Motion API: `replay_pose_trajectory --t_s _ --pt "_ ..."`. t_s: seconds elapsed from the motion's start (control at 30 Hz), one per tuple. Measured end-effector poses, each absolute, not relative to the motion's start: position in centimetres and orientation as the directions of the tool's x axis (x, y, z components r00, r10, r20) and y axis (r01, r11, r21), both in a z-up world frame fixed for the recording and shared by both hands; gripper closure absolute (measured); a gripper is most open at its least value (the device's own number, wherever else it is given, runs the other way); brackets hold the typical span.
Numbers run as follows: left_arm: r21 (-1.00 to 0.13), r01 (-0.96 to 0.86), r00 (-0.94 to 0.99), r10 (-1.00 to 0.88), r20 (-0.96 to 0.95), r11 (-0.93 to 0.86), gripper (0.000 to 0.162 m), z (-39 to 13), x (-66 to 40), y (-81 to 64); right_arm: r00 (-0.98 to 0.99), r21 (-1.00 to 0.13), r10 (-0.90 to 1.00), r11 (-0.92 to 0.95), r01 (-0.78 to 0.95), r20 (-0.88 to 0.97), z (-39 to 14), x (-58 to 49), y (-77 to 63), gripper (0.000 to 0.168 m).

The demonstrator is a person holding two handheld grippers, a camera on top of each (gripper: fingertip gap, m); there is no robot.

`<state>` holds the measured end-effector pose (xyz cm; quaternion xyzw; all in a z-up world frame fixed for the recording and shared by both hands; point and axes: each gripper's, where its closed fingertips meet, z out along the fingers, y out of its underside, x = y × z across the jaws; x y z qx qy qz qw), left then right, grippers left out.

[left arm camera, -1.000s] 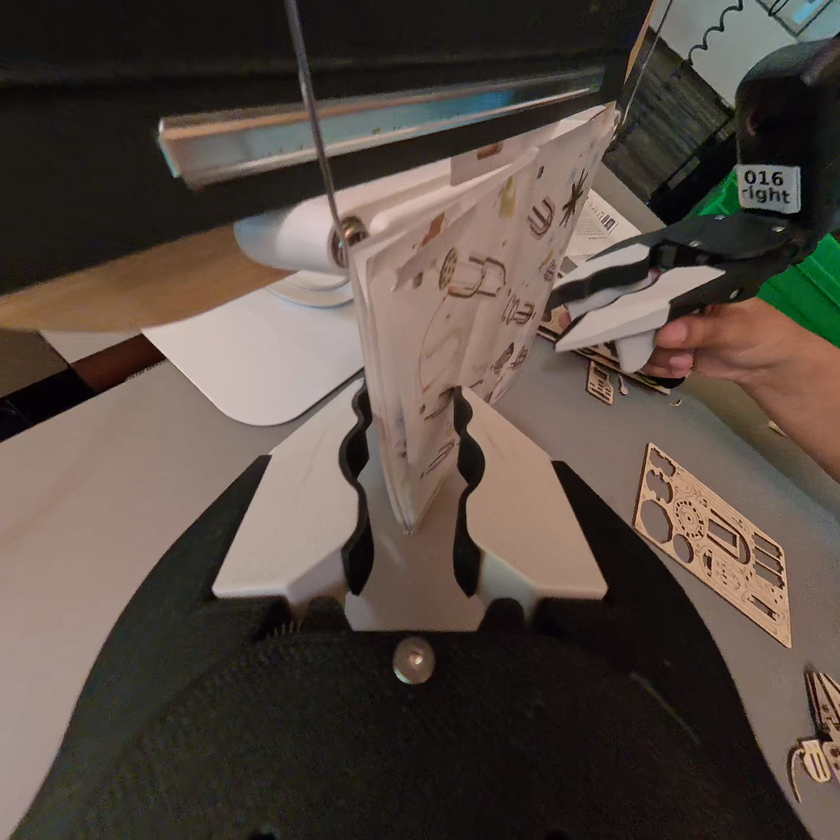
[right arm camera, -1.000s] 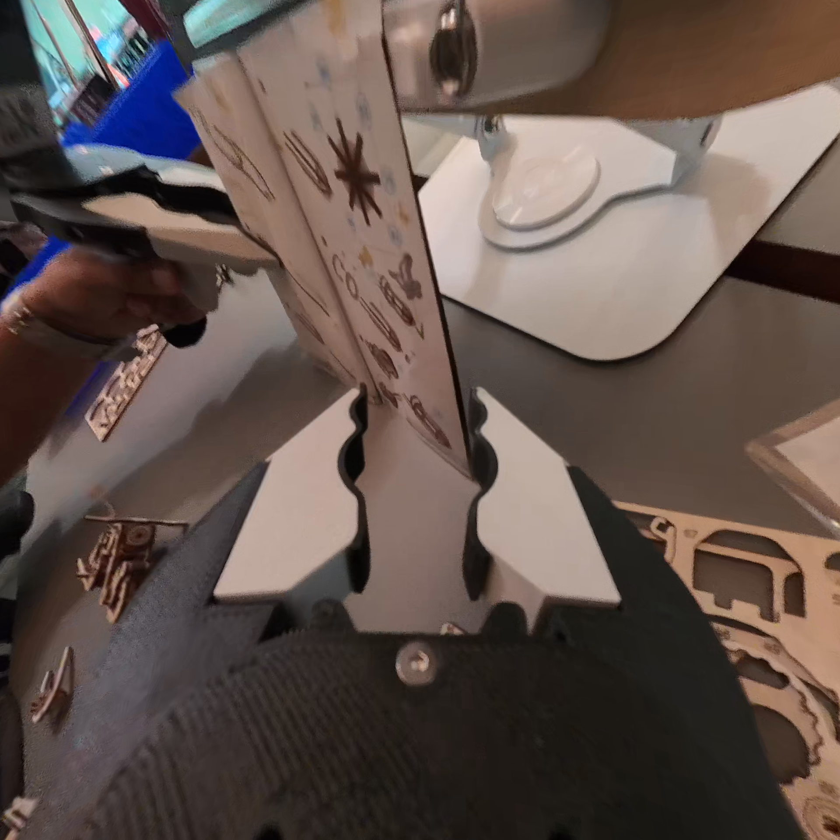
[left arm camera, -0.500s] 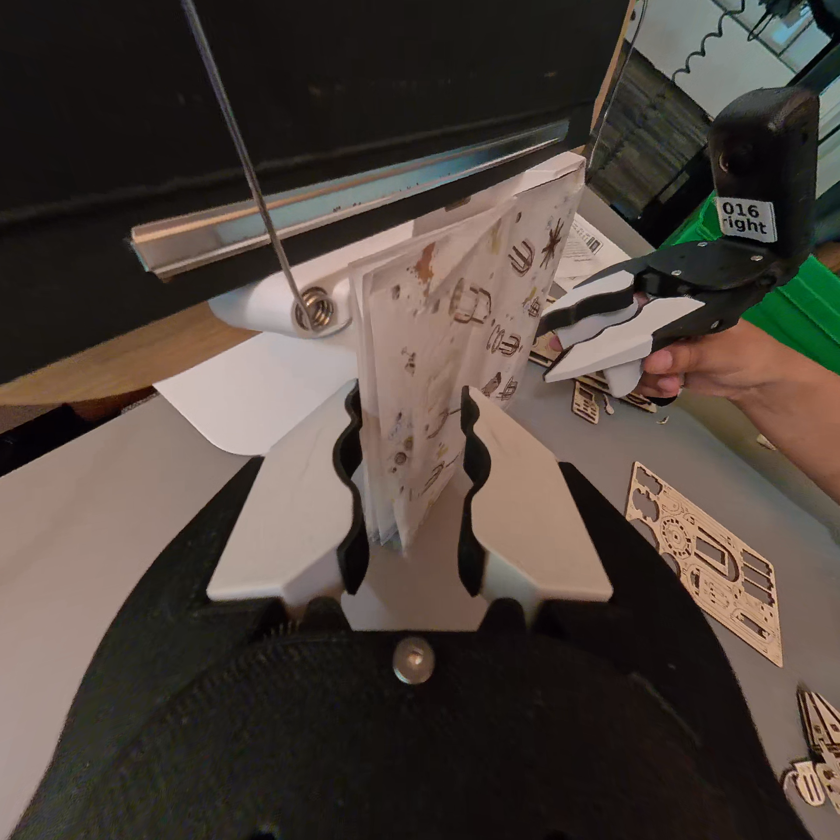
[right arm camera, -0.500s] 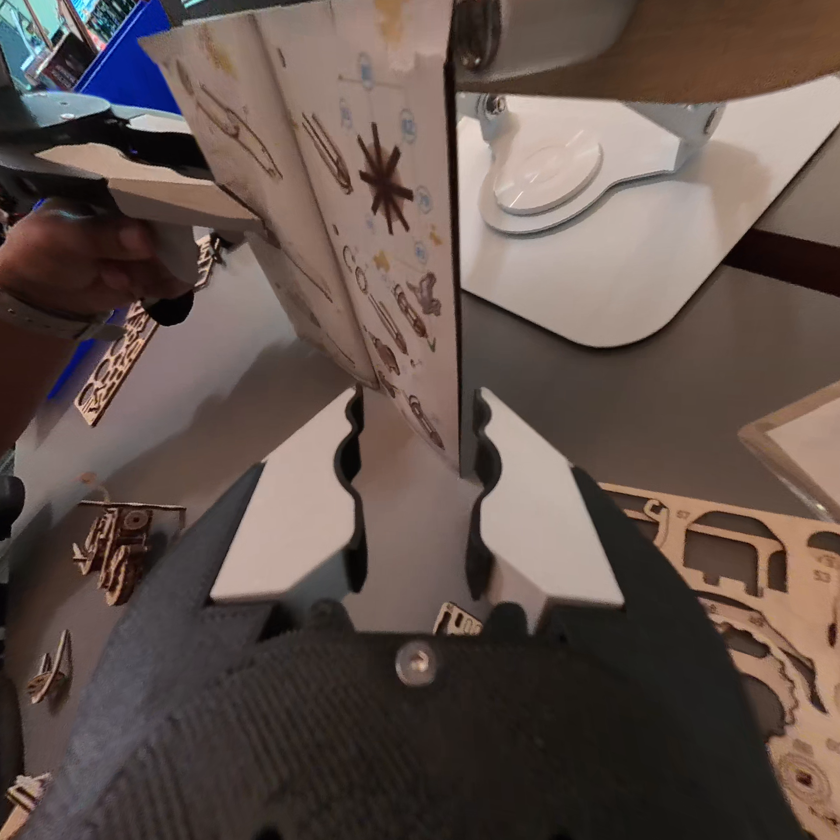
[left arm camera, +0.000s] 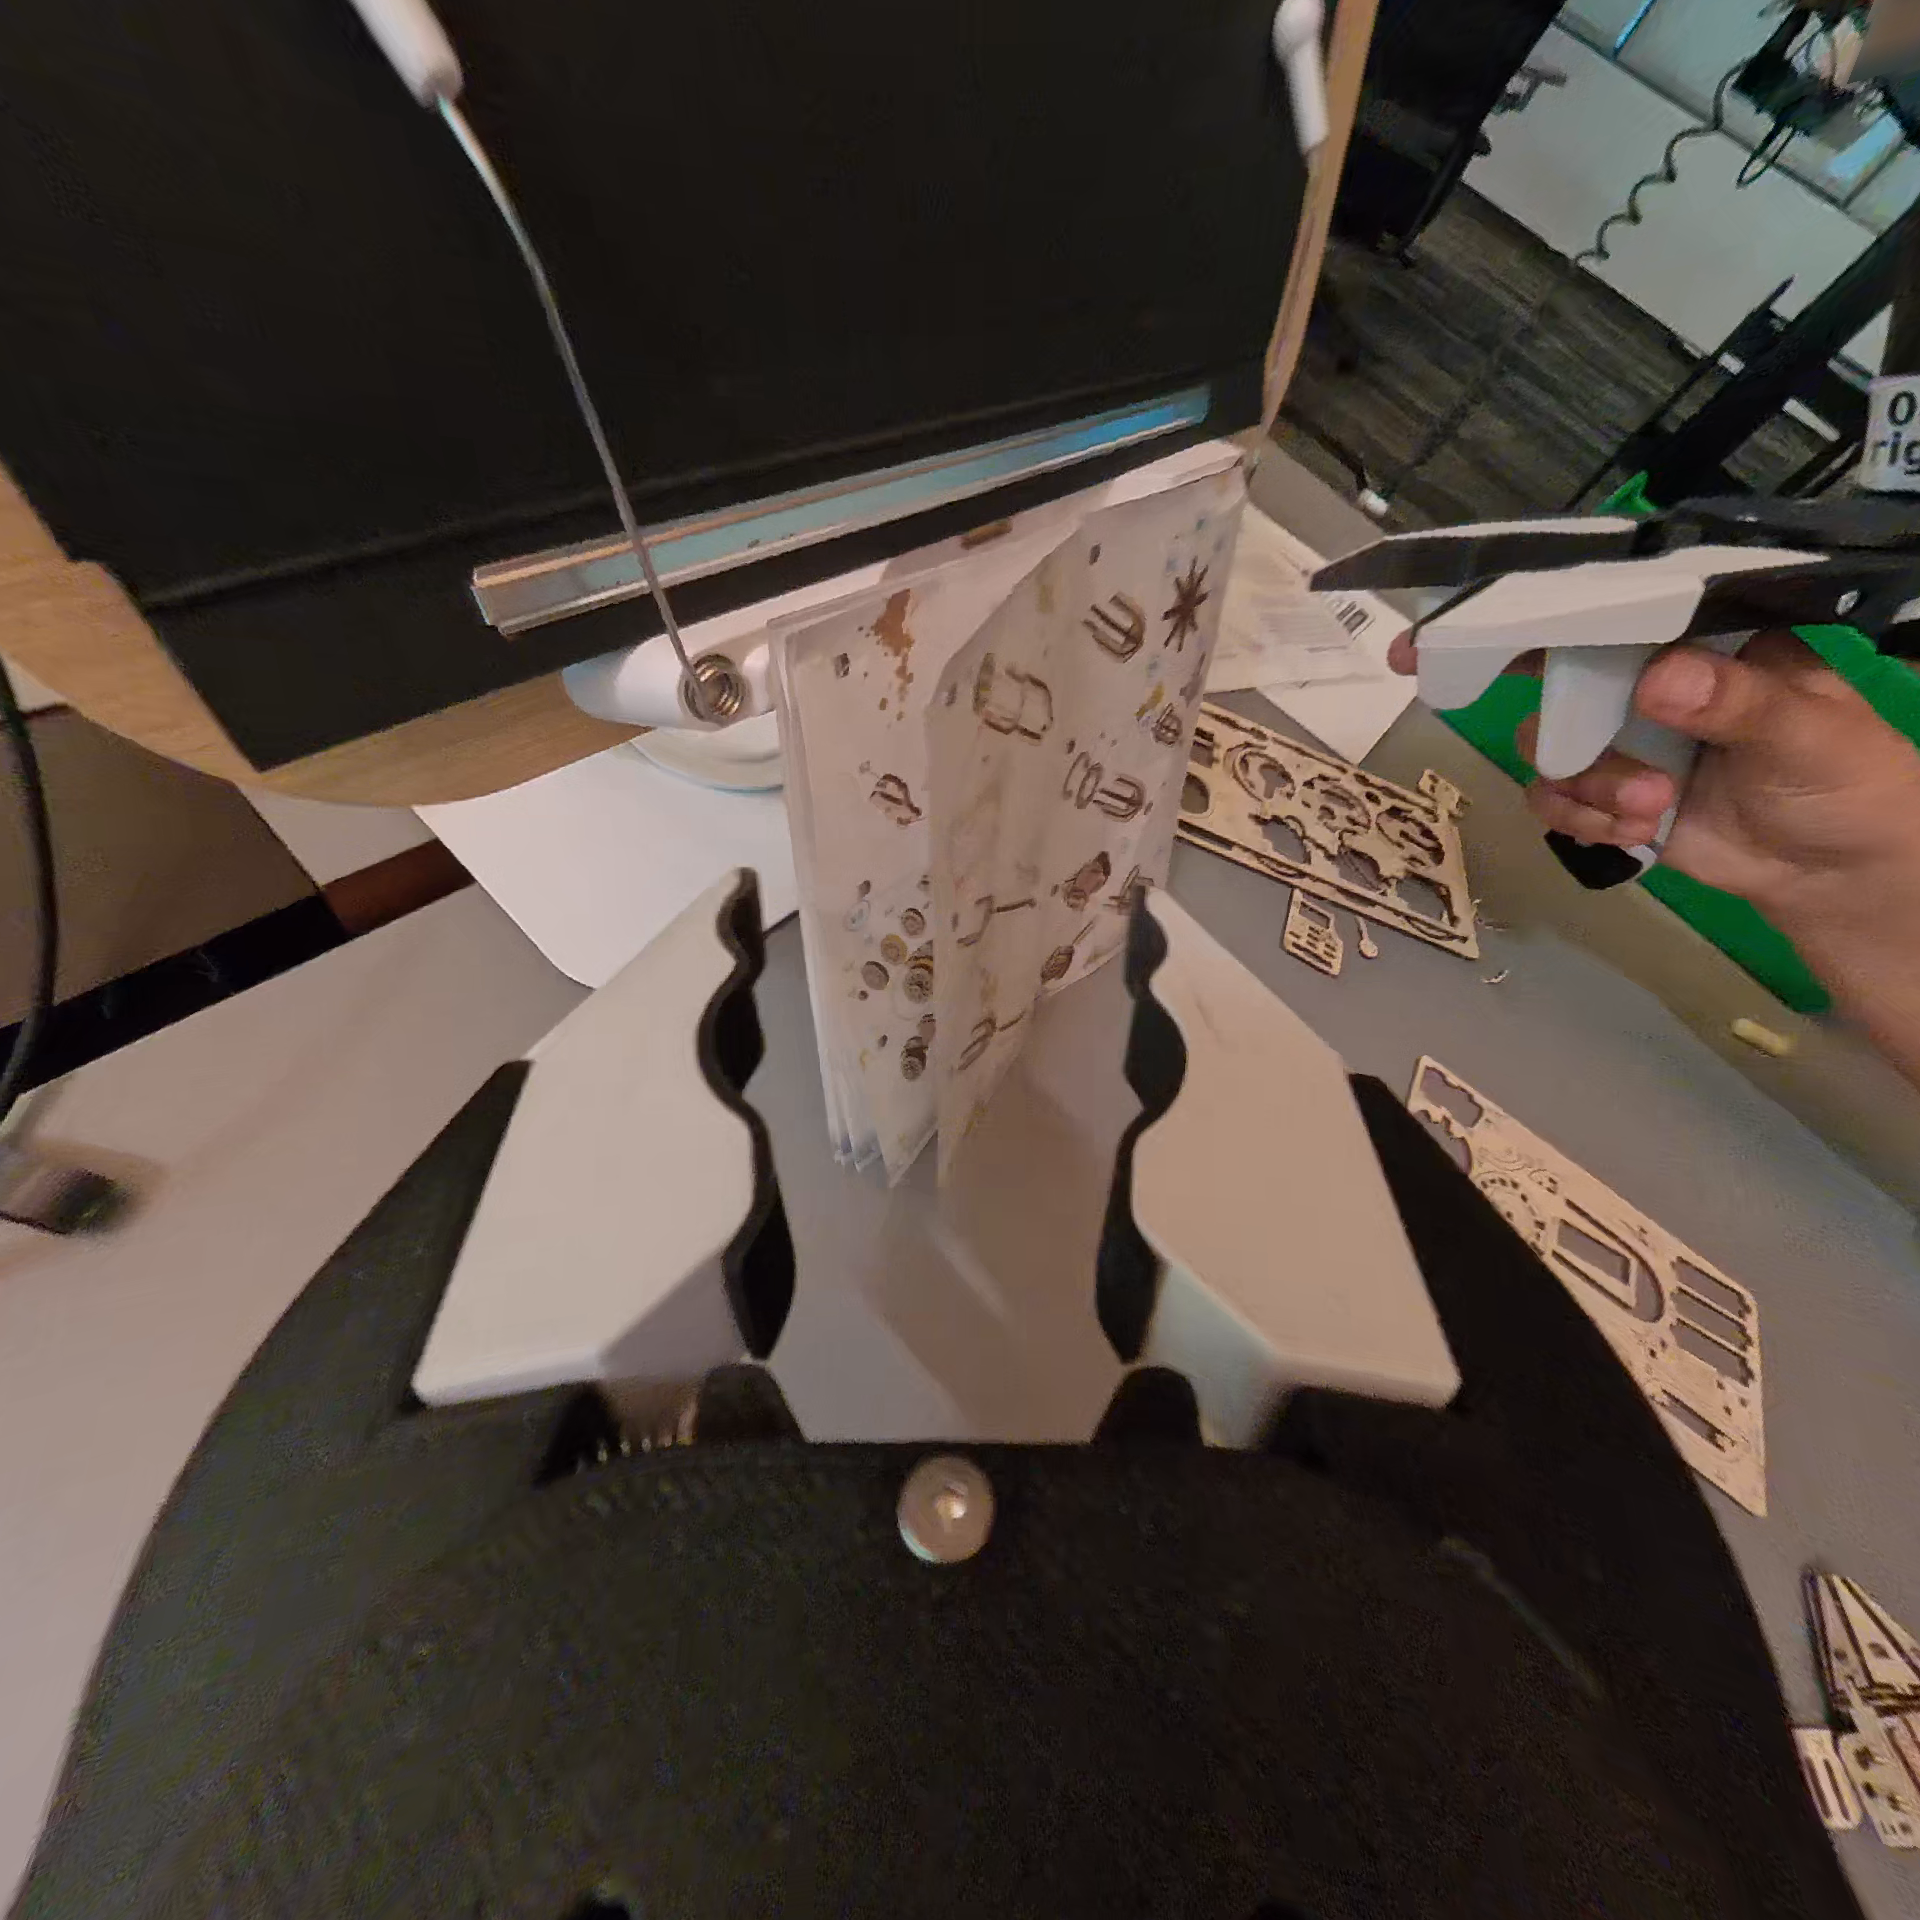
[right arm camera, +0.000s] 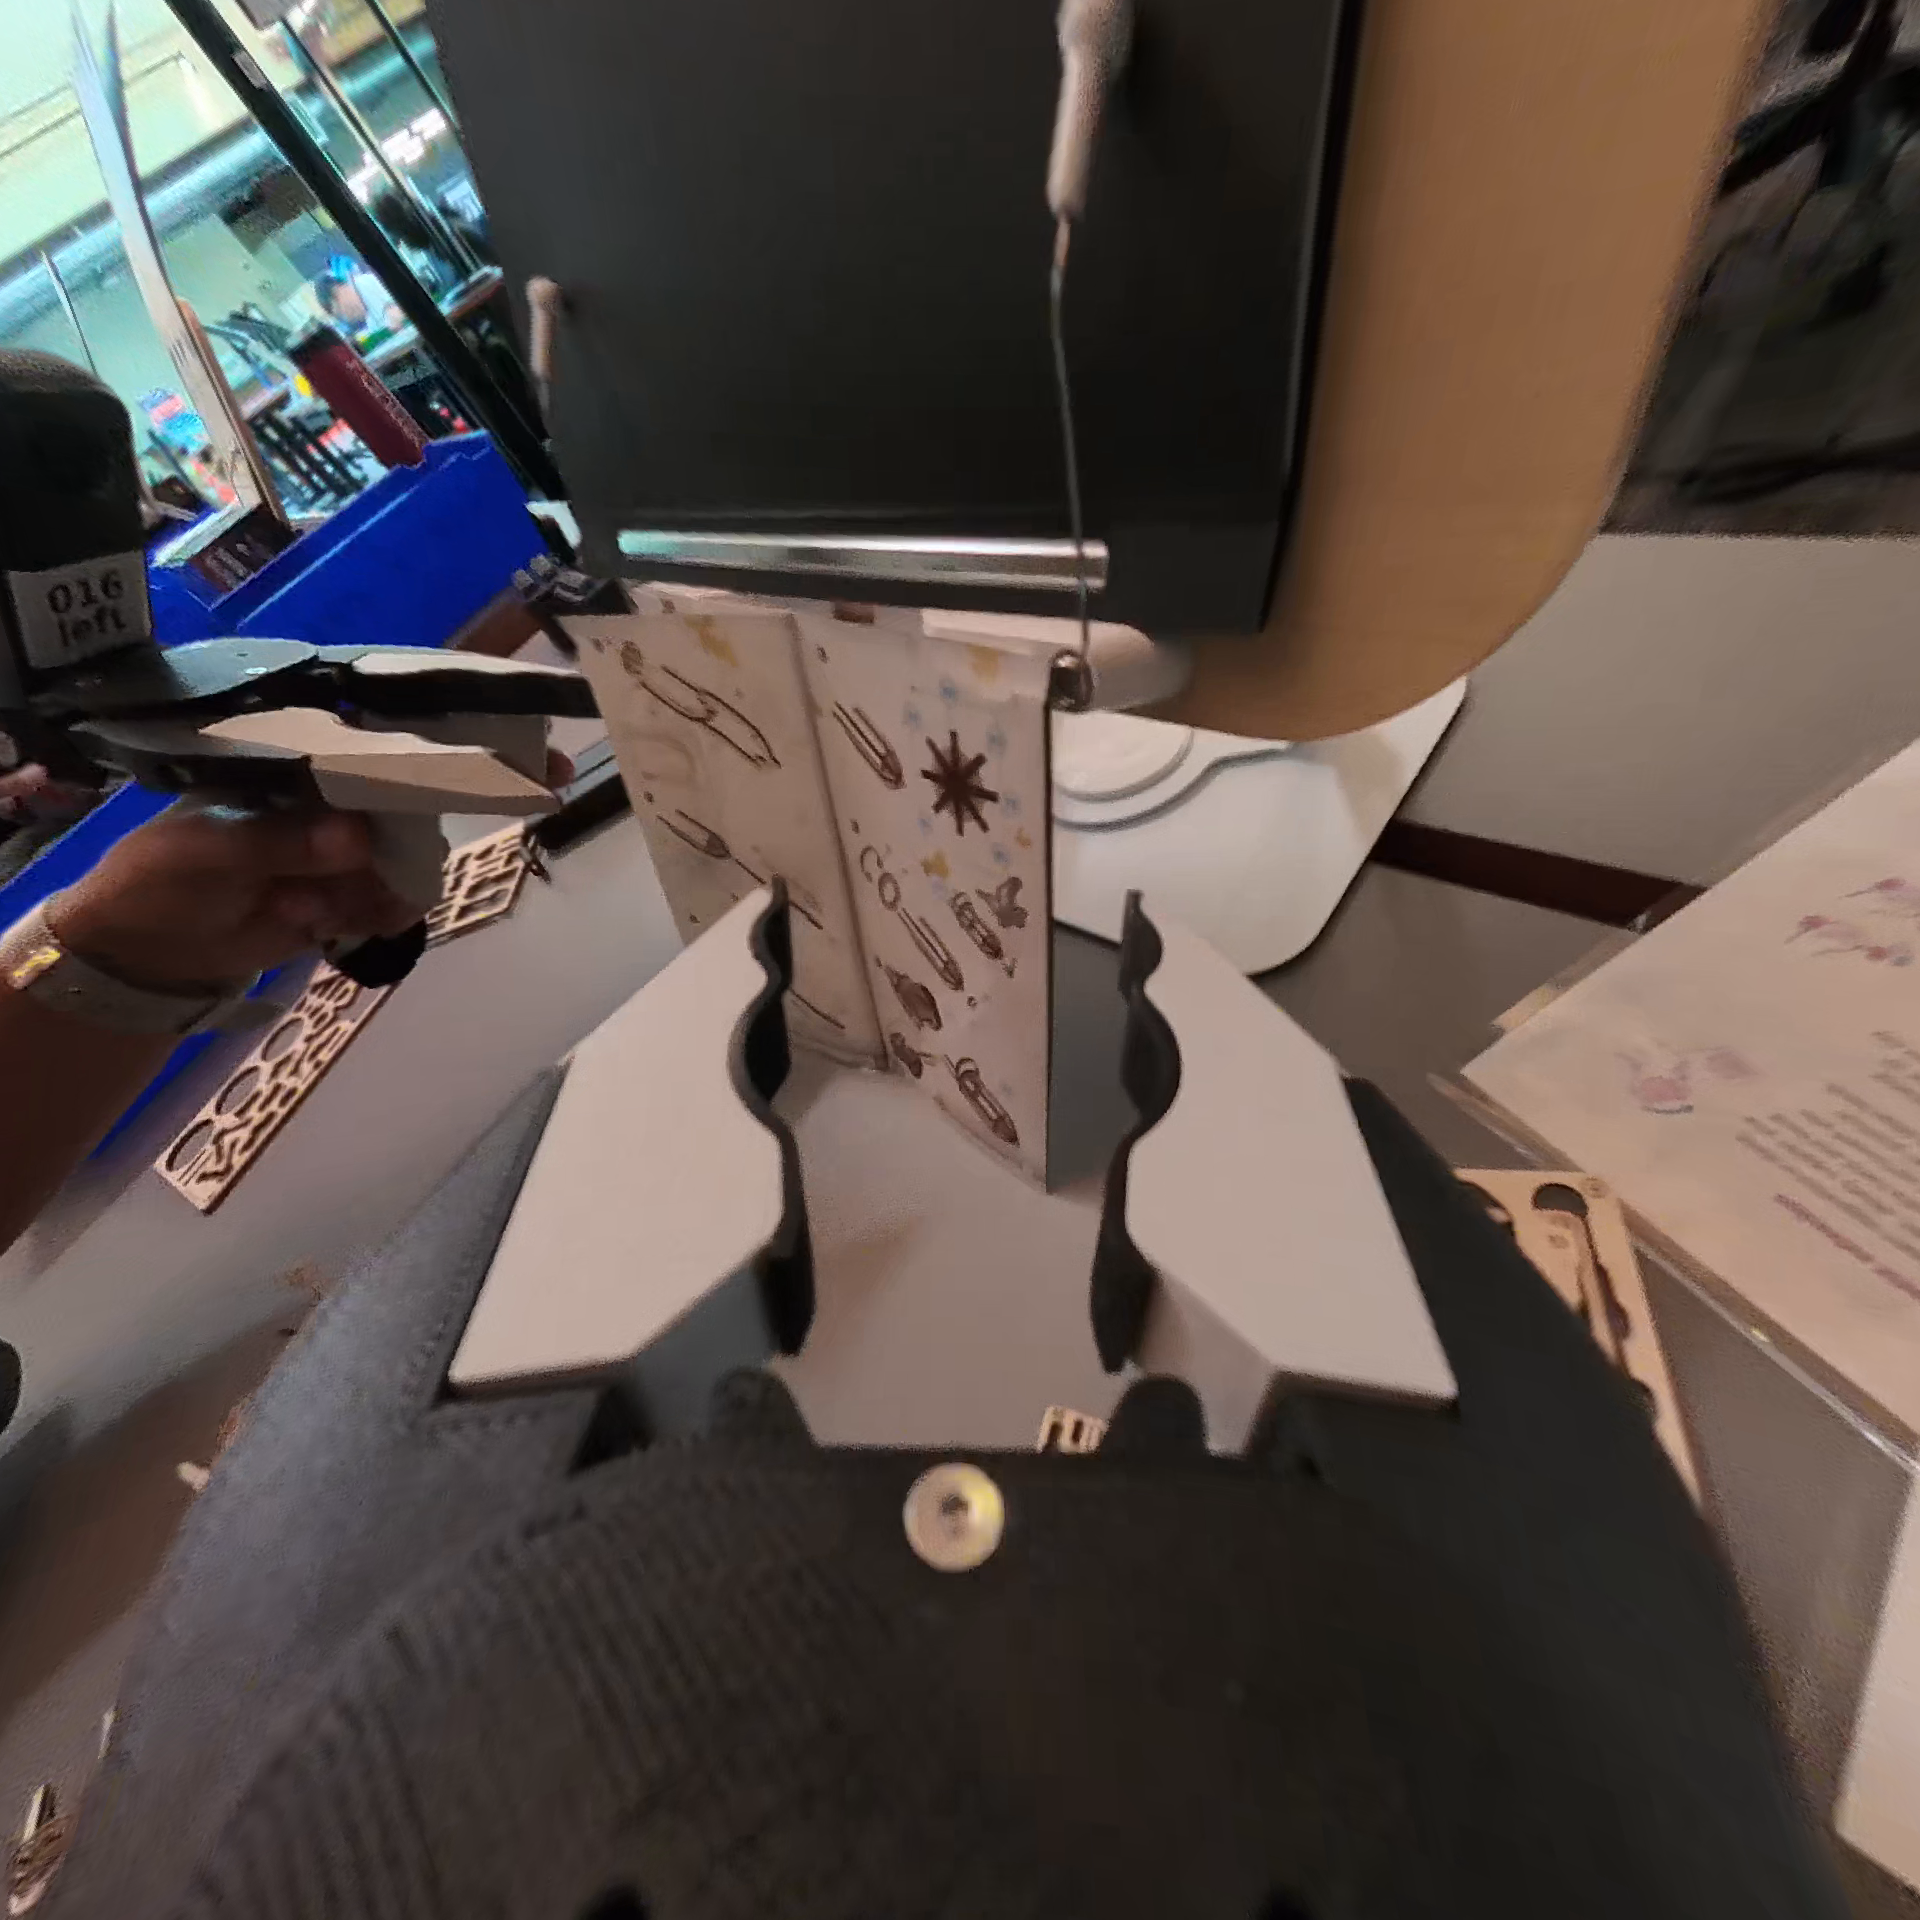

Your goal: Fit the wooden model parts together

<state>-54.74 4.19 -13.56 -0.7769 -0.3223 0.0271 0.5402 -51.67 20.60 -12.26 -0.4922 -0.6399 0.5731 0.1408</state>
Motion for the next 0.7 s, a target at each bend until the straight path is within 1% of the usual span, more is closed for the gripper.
replay_pose_trajectory --t_s 0.03,0.13,0.23,0.37,0.5,0.6,0.7 --pt "-0.869 0.455 0.792 0.533 0.297 -0.192 0.086 -12.9 -54.3 3.9 -0.481 -0.883 0.797 -0.133 0.449 -0.365 -11.6 -50.9 20.7 0.105" --pt "-0.913 0.383 0.804 0.537 0.255 -0.140 0.074 -10.4 -52.0 2.8 -0.508 -0.908 0.810 -0.068 0.414 -0.292 -10.7 -47.7 20.5 0.105" --pt "-0.938 0.328 0.828 0.514 0.226 -0.116 0.071 -8.7 -47.8 2.2 -0.535 -0.918 0.818 0.023 0.396 -0.210 -11.0 -43.3 19.9 0.105" --pt "-0.947 0.311 0.876 0.411 0.253 -0.078 0.076 -7.5 -39.9 3.0 -0.543 -0.918 0.830 0.111 0.380 -0.125 -12.4 -37.0 19.5 0.105" --pt "-0.930 0.368 0.900 0.253 0.355 -0.004 0.084 -7.2 -31.4 4.9 -0.500 -0.907 0.864 0.162 0.389 -0.060 -14.7 -32.1 20.1 0.104" --pt "-0.909 0.416 0.892 0.189 0.411 0.016 0.086 -9.2 -26.5 6.4 -0.466 -0.887 0.882 0.159 0.433 -0.070 -16.6 -29.5 20.5 0.099" --pt "-0.914 0.406 0.892 0.209 0.400 0.015 0.088 -12.4 -23.7 7.3 -0.440 -0.837 0.885 0.119 0.534 -0.154 -19.3 -27.8 19.8 0.089"
